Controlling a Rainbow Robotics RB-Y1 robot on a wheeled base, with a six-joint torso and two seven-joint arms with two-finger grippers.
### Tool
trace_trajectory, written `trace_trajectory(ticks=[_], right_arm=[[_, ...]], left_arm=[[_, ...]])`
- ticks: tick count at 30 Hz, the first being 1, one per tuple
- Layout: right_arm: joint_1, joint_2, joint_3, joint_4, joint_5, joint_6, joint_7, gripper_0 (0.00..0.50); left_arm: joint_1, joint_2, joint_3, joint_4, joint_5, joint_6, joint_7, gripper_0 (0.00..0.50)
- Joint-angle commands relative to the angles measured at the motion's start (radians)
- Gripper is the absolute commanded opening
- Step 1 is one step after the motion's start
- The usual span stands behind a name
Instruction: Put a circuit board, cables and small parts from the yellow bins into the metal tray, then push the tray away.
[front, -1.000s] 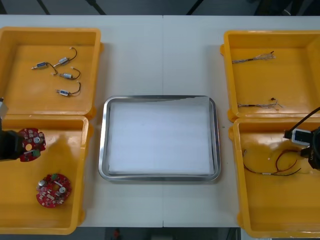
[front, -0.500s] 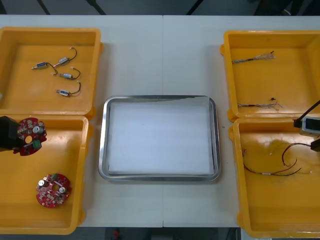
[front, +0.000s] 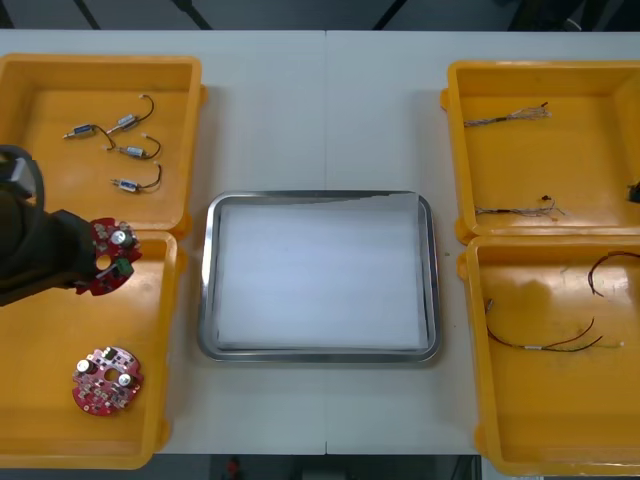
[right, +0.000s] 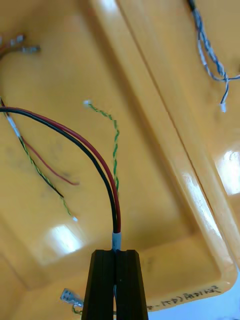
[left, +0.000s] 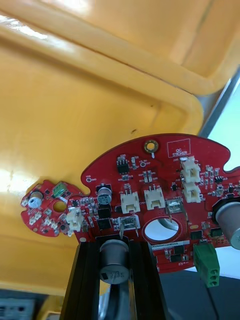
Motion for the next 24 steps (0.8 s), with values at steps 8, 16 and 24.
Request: trace_trajectory(ticks=[8,16,24], right_arm=[[-0.011,0.057,-0.033,-0.240,-0.020,0.056,-0.353,0.000],[-0.011,0.115,-0.033,-0.375,-0.016,0.092,-0.579,0.000],[-0.011,0.156,-0.033,-0.519,0.027,0.168,-0.772,0.000]], left_arm=[[-0.281,-0.175,-0.311,-0.017,-0.187,0.061,0.370,0.000],[-0.319,-0.281,-0.439,-0.007,-0.311,0.071,0.441,0.001],[-0.345,-0.378,-0.542,0.032,-0.423,0.081,0.456,0.001]])
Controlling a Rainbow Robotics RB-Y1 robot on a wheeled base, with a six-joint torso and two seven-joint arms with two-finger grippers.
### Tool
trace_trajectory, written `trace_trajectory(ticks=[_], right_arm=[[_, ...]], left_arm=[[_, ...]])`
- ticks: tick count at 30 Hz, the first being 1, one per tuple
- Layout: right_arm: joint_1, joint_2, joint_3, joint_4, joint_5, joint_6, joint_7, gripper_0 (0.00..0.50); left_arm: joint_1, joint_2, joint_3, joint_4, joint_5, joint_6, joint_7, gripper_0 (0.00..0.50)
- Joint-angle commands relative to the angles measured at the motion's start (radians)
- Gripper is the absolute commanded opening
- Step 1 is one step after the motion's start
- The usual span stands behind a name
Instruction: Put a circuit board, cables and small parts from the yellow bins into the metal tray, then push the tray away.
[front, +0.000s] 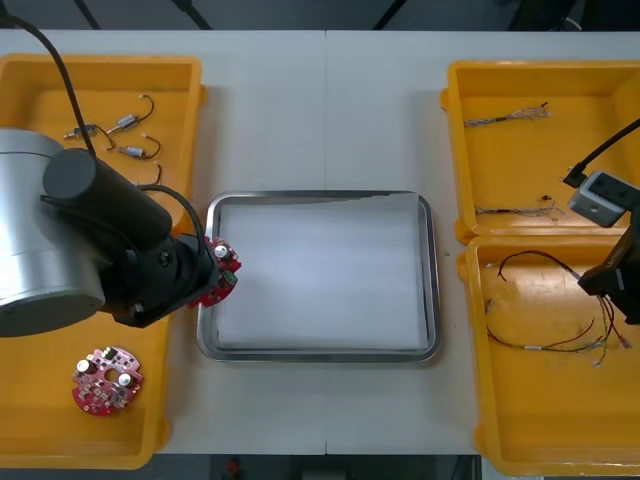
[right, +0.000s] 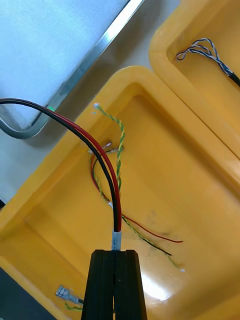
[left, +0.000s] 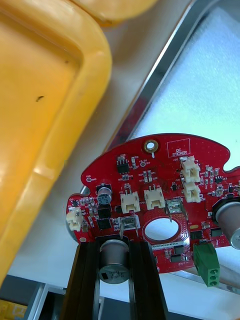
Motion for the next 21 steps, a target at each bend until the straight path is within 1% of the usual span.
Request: trace_trajectory(ticks=[1,3,7,10,12,14,19,21], right_arm=[[-0.011,0.016,-0.027,-0.101,0.023,0.042,-0.103,0.000],[-0.014,0.016,-0.027,-0.132,0.025,0.062,-0.149,0.000],[-0.038,0.016,-0.027,-0.152,0.026,0.108,-0.202,0.000],[-0.070,0.016,-0.032,-0.147,0.054,0.149,-0.222,0.000],[-0.092,0.016,-0.032,-0.124,0.077,0.163,-0.224,0.000],[-0.107,0.016,-0.032,-0.095,0.074,0.165,-0.225,0.000],[-0.142,0.016,-0.032,-0.031,0.072,0.165,-0.225,0.000],[-0.150,0.016,-0.032,-0.017,0.074,0.165,-0.224,0.000]], left_arm=[[-0.069,-0.070,-0.075,0.041,-0.056,0.013,-0.004,0.000],[-0.083,-0.096,-0.103,0.070,-0.082,0.017,-0.001,0.001],[-0.095,-0.131,-0.137,0.108,-0.111,0.017,0.000,0.002],[-0.098,-0.153,-0.153,0.122,-0.123,0.017,0.005,0.000],[-0.098,-0.163,-0.169,0.124,-0.139,0.017,0.011,0.001],[-0.098,-0.172,-0.183,0.128,-0.148,0.017,0.016,0.000],[-0.098,-0.200,-0.236,0.148,-0.206,0.013,0.031,0.001],[-0.098,-0.206,-0.250,0.160,-0.212,0.000,0.037,0.000]])
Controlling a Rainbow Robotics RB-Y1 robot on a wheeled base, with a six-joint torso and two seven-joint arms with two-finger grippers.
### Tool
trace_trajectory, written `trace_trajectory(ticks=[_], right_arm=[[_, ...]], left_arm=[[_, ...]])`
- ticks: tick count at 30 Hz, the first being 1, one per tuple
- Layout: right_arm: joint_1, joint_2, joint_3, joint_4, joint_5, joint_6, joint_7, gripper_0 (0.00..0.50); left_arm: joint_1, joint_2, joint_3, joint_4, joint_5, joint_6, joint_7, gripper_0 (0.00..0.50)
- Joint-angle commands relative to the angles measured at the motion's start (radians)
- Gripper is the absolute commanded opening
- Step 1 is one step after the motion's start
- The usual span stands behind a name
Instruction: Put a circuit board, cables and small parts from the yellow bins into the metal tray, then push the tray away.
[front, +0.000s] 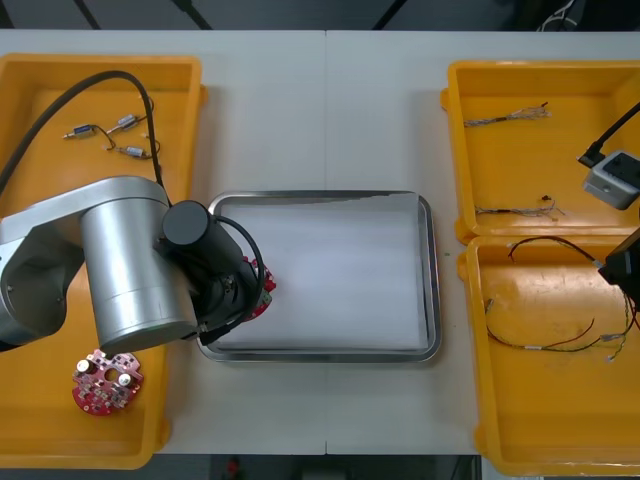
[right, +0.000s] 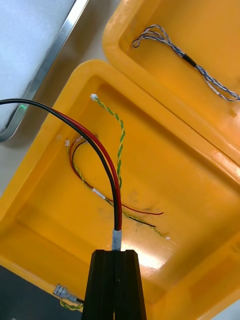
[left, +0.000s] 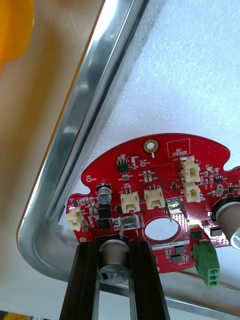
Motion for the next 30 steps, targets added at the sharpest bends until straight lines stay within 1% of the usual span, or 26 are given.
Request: trace_trajectory(ticks=[1,6,9,13,16,17,18,19,21,22,23,24,25,27,30], right_arm=[[-0.052,0.007,-0.032,0.035,0.003,0.003,-0.027,0.000],[-0.053,0.007,-0.027,0.035,-0.008,-0.001,-0.019,0.000],[-0.056,0.008,-0.027,0.035,-0.011,-0.001,-0.018,0.000],[-0.056,0.008,-0.027,0.035,-0.011,-0.001,-0.018,0.000],[-0.056,0.008,-0.027,0.035,-0.011,-0.001,-0.018,0.000],[-0.056,0.008,-0.027,0.035,-0.011,-0.001,-0.018,0.000],[-0.056,0.008,-0.027,0.035,-0.011,-0.001,-0.018,0.000],[-0.056,0.008,-0.027,0.035,-0.011,-0.001,-0.018,0.000],[-0.056,0.008,-0.027,0.035,-0.011,-0.001,-0.018,0.000],[-0.056,0.008,-0.027,0.035,-0.011,-0.001,-0.018,0.000],[-0.056,0.008,-0.027,0.035,-0.011,-0.001,-0.018,0.000],[-0.056,0.008,-0.027,0.035,-0.011,-0.001,-0.018,0.000],[-0.056,0.008,-0.027,0.035,-0.011,-0.001,-0.018,0.000],[-0.056,0.008,-0.027,0.035,-0.011,-0.001,-0.018,0.000],[-0.056,0.008,-0.027,0.035,-0.011,-0.001,-0.018,0.000]], left_arm=[[-0.037,-0.037,-0.056,0.028,-0.031,-0.023,0.041,0.002],[-0.037,-0.068,-0.079,0.063,-0.060,-0.047,0.058,0.001],[-0.040,-0.088,-0.079,0.091,-0.069,-0.055,0.066,0.002],[-0.042,-0.096,-0.079,0.097,-0.069,-0.058,0.070,0.005],[-0.042,-0.099,-0.079,0.097,-0.068,-0.058,0.074,0.023],[-0.042,-0.099,-0.079,0.095,-0.068,-0.058,0.075,0.044],[-0.042,-0.100,-0.079,0.097,-0.068,-0.056,0.075,0.109],[-0.042,-0.100,-0.079,0.097,-0.068,-0.058,0.074,0.139],[-0.042,-0.099,-0.082,0.097,-0.069,-0.056,0.075,0.269],[-0.043,-0.100,-0.084,0.095,-0.069,-0.056,0.075,0.308],[-0.042,-0.100,-0.084,0.097,-0.071,-0.056,0.075,0.373],[-0.042,-0.099,-0.084,0.095,-0.071,-0.053,0.074,0.417],[-0.043,-0.099,-0.084,0.095,-0.071,-0.052,0.075,0.433],[-0.051,-0.097,-0.084,0.091,-0.069,-0.043,0.077,0.500],[-0.071,-0.082,-0.084,0.063,-0.059,-0.003,0.072,0.500]])
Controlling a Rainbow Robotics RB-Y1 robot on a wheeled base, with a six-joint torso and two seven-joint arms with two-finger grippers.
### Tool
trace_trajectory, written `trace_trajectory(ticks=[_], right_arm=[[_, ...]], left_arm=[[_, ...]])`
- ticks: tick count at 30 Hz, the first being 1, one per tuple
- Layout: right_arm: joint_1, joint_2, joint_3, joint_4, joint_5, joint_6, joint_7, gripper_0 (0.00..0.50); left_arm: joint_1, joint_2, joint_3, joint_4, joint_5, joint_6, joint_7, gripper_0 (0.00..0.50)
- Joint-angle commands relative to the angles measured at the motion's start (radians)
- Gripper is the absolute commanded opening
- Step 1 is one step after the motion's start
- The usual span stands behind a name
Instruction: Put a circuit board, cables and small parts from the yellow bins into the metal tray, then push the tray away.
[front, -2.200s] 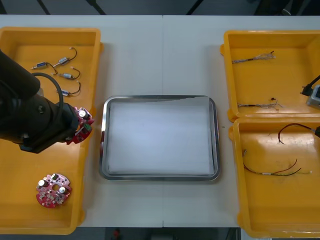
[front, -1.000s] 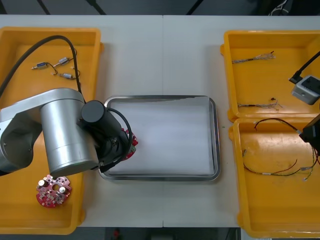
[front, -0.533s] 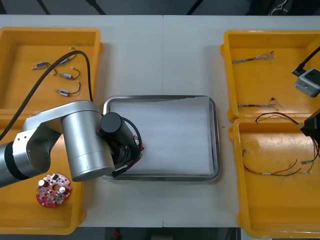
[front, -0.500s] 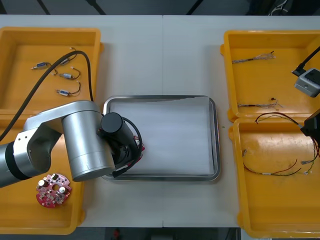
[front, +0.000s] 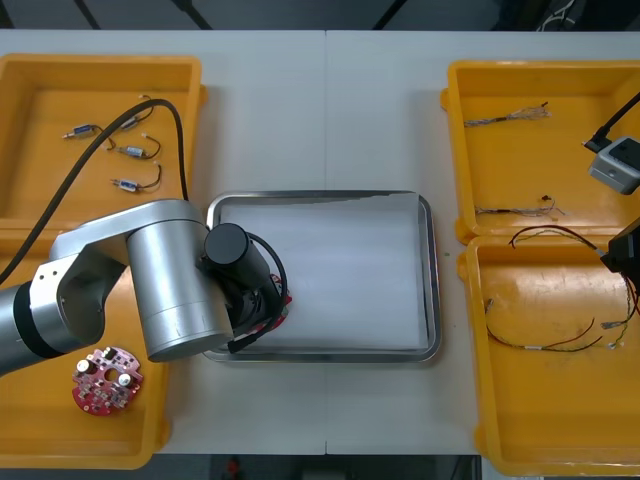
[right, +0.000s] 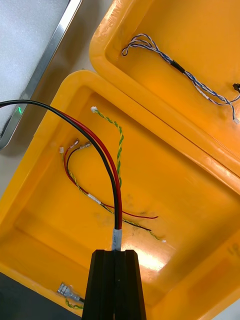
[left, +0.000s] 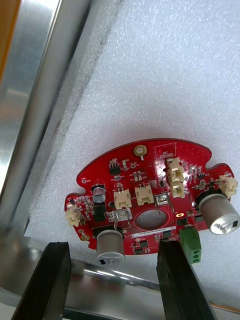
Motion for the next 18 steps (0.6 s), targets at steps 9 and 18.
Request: trace_trajectory(ticks=[9,18], right_arm=[[-0.028,0.007,-0.027,-0.004,-0.007,-0.001,-0.018,0.000],[-0.028,0.007,-0.027,-0.004,-0.007,-0.001,-0.018,0.000]], left_arm=[[-0.124,0.130,0.080,-0.161,0.211,0.065,0.071,0.500],[-0.156,0.286,0.272,-0.175,0.449,0.065,0.065,0.500]])
